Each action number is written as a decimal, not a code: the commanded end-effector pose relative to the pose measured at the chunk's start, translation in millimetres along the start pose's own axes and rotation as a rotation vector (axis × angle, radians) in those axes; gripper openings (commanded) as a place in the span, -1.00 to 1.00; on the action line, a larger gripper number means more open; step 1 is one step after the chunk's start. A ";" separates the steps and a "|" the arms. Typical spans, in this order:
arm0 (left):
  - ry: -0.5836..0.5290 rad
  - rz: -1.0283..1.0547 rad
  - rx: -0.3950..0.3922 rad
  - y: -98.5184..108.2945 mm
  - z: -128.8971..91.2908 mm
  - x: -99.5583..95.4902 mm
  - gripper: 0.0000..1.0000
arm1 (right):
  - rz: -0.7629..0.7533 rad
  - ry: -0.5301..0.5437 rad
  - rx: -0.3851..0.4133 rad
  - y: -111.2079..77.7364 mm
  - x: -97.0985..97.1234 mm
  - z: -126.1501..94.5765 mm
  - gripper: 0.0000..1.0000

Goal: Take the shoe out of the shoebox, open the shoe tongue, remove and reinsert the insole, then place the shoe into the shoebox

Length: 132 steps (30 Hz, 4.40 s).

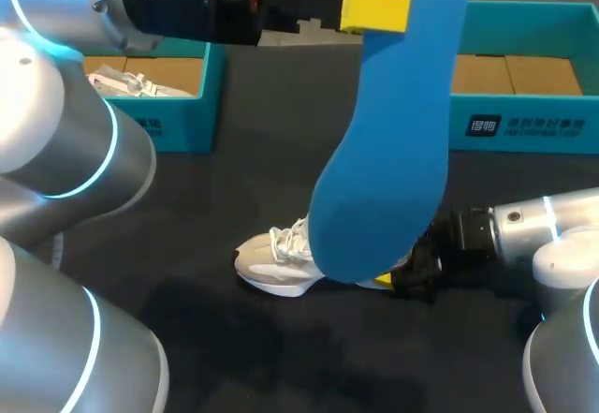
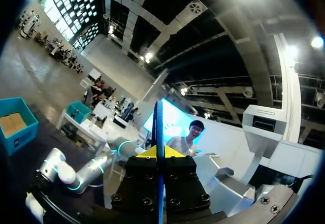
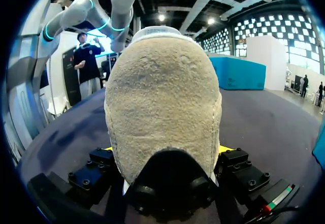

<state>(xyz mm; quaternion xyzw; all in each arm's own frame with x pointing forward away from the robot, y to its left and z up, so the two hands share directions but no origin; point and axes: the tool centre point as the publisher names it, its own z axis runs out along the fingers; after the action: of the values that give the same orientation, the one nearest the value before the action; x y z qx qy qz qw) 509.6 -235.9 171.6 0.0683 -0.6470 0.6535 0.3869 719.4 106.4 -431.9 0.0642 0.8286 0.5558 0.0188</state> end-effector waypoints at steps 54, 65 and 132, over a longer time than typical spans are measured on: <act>-0.012 -0.002 0.018 2.7 10.4 6.9 -1.00 | 0.001 0.042 0.450 28.7 13.6 -85.7 1.00; -0.012 -0.002 0.018 2.7 10.4 6.9 -1.00 | 0.003 0.048 0.652 47.1 22.7 -94.6 1.00; -0.012 -0.002 0.018 2.7 10.4 6.9 -1.00 | -0.037 -0.015 1.111 89.8 -0.7 -56.1 1.00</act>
<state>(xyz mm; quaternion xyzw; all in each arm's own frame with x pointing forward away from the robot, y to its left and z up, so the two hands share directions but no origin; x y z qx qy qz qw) 506.9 -239.0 176.1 0.0712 -0.6488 0.6527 0.3847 718.9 81.2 -327.2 0.0534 0.9971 0.0545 -0.0002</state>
